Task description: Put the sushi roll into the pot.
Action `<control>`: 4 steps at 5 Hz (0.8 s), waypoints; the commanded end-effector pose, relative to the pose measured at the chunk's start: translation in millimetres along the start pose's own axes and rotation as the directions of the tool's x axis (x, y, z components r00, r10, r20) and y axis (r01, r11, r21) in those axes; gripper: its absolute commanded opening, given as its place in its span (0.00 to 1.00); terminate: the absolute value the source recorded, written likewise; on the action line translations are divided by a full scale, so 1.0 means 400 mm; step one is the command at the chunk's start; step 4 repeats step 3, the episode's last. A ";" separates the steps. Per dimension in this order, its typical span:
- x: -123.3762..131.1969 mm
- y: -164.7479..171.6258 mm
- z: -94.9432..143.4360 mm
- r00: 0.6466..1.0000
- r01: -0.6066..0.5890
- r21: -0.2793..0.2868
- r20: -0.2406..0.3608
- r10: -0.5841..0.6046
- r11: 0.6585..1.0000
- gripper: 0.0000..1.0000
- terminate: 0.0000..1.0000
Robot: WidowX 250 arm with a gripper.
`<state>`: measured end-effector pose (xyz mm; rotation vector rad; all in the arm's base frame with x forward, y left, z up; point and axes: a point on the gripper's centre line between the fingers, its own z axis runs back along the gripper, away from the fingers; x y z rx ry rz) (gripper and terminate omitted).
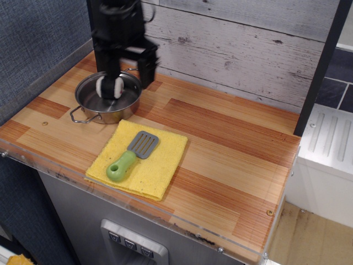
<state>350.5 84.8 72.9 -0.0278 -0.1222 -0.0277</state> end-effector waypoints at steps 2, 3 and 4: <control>-0.038 -0.071 0.072 0.997 0.045 0.028 0.062 -0.047 0.999 1.00 0.00; -0.038 -0.071 0.072 0.997 0.045 0.028 0.062 -0.047 0.999 1.00 1.00; -0.038 -0.071 0.072 0.997 0.045 0.028 0.062 -0.047 0.999 1.00 1.00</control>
